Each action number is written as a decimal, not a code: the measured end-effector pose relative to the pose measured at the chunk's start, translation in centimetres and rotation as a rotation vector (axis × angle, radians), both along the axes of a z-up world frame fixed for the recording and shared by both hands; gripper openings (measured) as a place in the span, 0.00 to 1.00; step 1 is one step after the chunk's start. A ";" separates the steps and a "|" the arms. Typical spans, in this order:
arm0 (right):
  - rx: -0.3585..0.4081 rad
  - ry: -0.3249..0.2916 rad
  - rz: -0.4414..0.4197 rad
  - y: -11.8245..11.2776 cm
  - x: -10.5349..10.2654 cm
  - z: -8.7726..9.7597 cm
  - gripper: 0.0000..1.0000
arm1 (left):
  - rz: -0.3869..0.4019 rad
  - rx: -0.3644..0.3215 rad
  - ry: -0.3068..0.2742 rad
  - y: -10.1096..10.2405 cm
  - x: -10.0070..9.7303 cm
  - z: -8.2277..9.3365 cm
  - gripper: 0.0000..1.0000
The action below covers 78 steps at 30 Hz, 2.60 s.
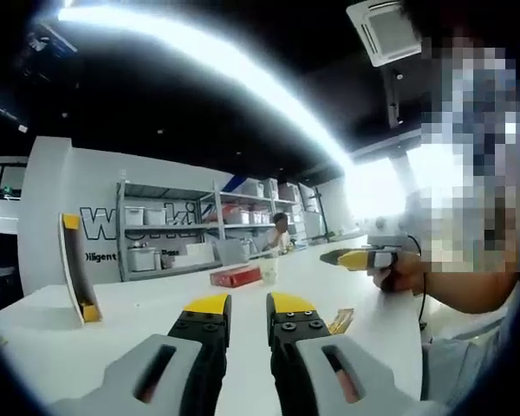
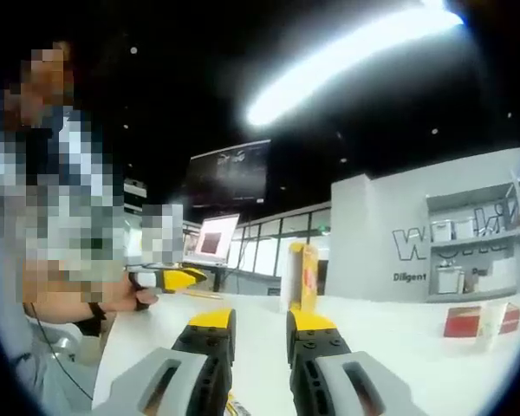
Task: Tear open the coffee pouch, take out the coffee, and pour the coffee from the pouch into the cup
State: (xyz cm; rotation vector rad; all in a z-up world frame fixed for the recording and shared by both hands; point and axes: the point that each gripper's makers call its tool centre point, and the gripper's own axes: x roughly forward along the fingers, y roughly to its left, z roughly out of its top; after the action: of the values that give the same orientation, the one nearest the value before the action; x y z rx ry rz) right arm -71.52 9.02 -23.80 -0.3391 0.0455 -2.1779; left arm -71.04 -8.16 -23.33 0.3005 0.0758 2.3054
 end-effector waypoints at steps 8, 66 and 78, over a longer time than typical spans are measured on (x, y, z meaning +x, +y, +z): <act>-0.023 0.023 -0.016 0.5 0.2 0.5 0.25 | -0.013 -0.018 0.003 0.5 0.3 -0.2 0.19; 0.297 -0.120 0.443 -4.4 4.3 -4.8 0.33 | -0.016 -0.056 -0.031 1.0 0.9 -0.7 0.19; 0.360 -0.232 0.495 -3.0 1.0 -6.5 0.32 | -0.020 -0.063 -0.028 1.1 0.9 -0.8 0.19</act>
State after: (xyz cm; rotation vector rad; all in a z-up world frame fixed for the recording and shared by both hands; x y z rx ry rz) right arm -70.52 5.98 -30.26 0.1034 0.1987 -1.6625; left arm -70.18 -7.09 -24.11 0.2356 0.1310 2.2819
